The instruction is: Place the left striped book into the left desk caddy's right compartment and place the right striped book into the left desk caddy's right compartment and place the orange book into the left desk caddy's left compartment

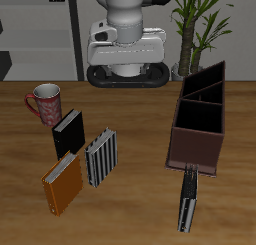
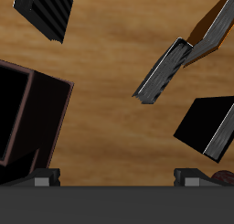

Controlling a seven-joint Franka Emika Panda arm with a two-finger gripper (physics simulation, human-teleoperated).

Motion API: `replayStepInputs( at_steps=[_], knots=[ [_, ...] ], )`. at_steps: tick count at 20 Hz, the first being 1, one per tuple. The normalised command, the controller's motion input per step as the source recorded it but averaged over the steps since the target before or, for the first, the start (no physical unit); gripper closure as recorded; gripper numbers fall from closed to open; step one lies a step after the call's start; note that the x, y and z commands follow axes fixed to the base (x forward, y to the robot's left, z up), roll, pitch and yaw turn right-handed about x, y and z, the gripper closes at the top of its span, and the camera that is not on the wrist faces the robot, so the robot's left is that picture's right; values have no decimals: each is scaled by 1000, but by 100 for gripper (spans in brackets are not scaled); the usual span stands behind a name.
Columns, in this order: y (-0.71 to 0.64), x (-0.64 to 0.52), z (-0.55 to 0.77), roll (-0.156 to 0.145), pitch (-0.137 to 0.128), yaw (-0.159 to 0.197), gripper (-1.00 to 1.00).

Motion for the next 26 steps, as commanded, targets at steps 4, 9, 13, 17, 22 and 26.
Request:
replayStepInputs(
  at_steps=[4, 9, 13, 17, 22, 26],
  knots=[
    [-321, 183, -12, -10, -1, -14, -100],
    [-91, 189, 25, -1, -8, 24, -100],
    [69, 223, 56, -5, -19, -6, -100],
    [483, 337, 64, -15, 0, -25, -100],
    [639, 387, 133, 43, -6, -8, -100],
    [588, 335, 98, 50, -18, -9, -100]
  ],
)
